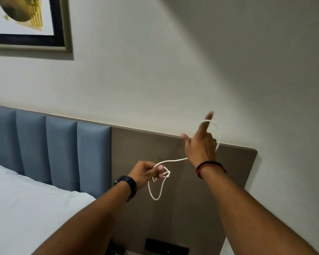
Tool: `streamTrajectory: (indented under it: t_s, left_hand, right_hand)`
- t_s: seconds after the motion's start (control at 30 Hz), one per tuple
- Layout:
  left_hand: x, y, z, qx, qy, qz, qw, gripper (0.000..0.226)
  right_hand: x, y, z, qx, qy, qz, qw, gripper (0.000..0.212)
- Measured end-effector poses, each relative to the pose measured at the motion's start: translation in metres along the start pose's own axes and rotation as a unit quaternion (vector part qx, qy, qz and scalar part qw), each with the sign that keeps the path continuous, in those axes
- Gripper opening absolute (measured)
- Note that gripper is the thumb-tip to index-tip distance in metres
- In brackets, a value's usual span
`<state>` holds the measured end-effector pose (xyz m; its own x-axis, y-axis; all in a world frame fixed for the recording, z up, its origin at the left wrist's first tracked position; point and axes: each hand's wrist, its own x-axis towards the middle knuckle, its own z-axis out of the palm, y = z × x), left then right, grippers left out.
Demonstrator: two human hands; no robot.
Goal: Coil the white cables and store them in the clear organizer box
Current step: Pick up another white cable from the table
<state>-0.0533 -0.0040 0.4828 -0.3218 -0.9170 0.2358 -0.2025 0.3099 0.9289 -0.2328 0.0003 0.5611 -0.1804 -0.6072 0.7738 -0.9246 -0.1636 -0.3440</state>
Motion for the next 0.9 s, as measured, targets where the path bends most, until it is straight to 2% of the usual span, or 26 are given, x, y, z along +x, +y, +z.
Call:
streamTrajectory:
  t_s: [0.03, 0.1, 0.17, 0.2, 0.27, 0.33, 0.4, 0.47, 0.5, 0.57, 0.6, 0.63, 0.7, 0.77, 0.8, 0.83, 0.87, 0.9]
  left_hand:
    - [0.001, 0.001, -0.006, -0.002, 0.019, 0.005, 1.0, 0.033]
    - [0.005, 0.003, -0.016, -0.001, 0.055, 0.007, 0.998, 0.035]
    - [0.01, 0.005, -0.028, 0.024, 0.095, -0.001, 0.995, 0.036]
    - [0.012, 0.006, -0.034, 0.046, 0.113, -0.008, 0.992, 0.036]
    - [0.014, 0.006, -0.047, 0.084, 0.148, -0.021, 0.985, 0.037]
    - [0.016, 0.005, -0.058, 0.121, 0.18, -0.041, 0.975, 0.04]
    - [0.016, 0.003, -0.064, 0.209, 0.179, -0.096, 0.957, 0.04]
    - [0.013, 0.004, -0.061, 0.341, 0.138, -0.146, 0.919, 0.027]
    - [0.011, 0.004, -0.056, 0.398, 0.108, -0.138, 0.901, 0.03]
    - [0.009, 0.006, -0.042, 0.428, 0.028, -0.06, 0.902, 0.058]
    - [0.008, 0.008, -0.034, 0.41, -0.007, -0.016, 0.912, 0.059]
    - [0.008, 0.011, -0.027, 0.378, -0.034, 0.02, 0.925, 0.05]
    - [0.008, 0.012, -0.02, 0.3, -0.037, 0.031, 0.953, 0.023]
    - [0.006, 0.012, -0.016, 0.213, -0.004, 0.007, 0.977, 0.012]
    - [0.005, 0.011, -0.013, 0.168, 0.008, -0.001, 0.986, 0.013]
    - [0.006, 0.011, -0.011, 0.135, 0.016, -0.002, 0.991, 0.015]
    - [0.006, 0.011, -0.01, 0.123, 0.026, 0.004, 0.992, 0.017]
    - [0.008, 0.009, -0.009, 0.134, 0.036, 0.016, 0.99, 0.018]
  right_hand:
    - [-0.007, 0.007, 0.006, -0.046, -0.034, 0.013, 0.998, 0.098]
    - [-0.019, 0.013, 0.013, -0.154, -0.162, 0.014, 0.975, 0.096]
    - [-0.027, 0.011, 0.018, -0.184, -0.266, -0.004, 0.946, 0.107]
    - [-0.029, 0.006, 0.019, -0.185, -0.295, -0.009, 0.937, 0.105]
    - [-0.031, -0.008, 0.018, -0.157, -0.369, 0.007, 0.916, 0.093]
    - [-0.032, -0.017, 0.019, -0.053, -0.461, 0.058, 0.884, 0.073]
    - [-0.035, -0.026, 0.023, 0.072, -0.52, 0.095, 0.846, 0.056]
    - [-0.039, -0.034, 0.025, 0.112, -0.523, 0.076, 0.842, 0.053]
    - [-0.041, -0.038, 0.026, 0.112, -0.52, 0.061, 0.844, 0.051]
    - [-0.045, -0.044, 0.028, 0.128, -0.524, 0.054, 0.84, 0.045]
    - [-0.045, -0.046, 0.028, 0.146, -0.526, 0.062, 0.836, 0.04]
    - [-0.045, -0.048, 0.026, 0.163, -0.521, 0.073, 0.835, 0.037]
    - [-0.042, -0.05, 0.023, 0.19, -0.477, 0.107, 0.851, 0.038]
    - [-0.035, -0.047, 0.023, 0.246, -0.373, 0.195, 0.873, 0.042]
    - [-0.031, -0.044, 0.022, 0.291, -0.314, 0.259, 0.866, 0.043]
    - [-0.027, -0.041, 0.021, 0.351, -0.269, 0.324, 0.836, 0.043]
    - [-0.025, -0.038, 0.02, 0.426, -0.244, 0.382, 0.783, 0.041]
    - [-0.022, -0.037, 0.017, 0.507, -0.232, 0.423, 0.714, 0.04]
